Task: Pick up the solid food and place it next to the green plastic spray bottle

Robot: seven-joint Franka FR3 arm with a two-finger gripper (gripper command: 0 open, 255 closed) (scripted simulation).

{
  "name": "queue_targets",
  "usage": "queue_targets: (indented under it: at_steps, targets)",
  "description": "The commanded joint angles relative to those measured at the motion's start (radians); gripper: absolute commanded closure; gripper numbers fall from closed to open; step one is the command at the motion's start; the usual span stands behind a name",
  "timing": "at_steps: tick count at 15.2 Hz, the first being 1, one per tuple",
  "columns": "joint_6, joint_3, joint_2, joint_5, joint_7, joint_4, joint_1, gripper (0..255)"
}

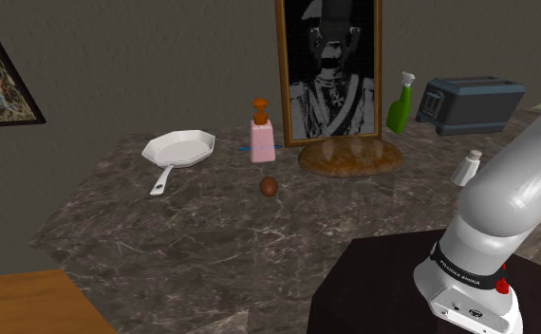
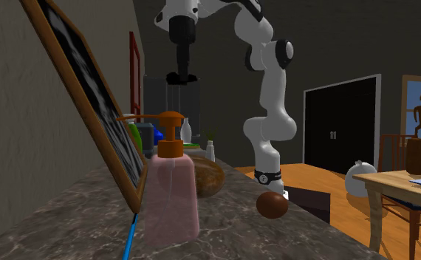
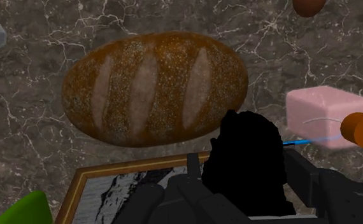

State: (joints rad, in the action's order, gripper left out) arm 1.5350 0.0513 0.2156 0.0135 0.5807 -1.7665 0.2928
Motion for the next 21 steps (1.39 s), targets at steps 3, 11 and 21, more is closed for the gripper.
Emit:
queue_targets:
  at_steps: [3,11,21]
  targets:
    - [-0.002,-0.061,0.029,-0.015,-0.099,-0.027,0.038,255]
    - [-0.003,-0.185,0.047,-0.05,-0.296,-0.042,0.113,255]
    - [-0.005,-0.348,-0.03,-0.074,-0.551,0.043,0.205,255]
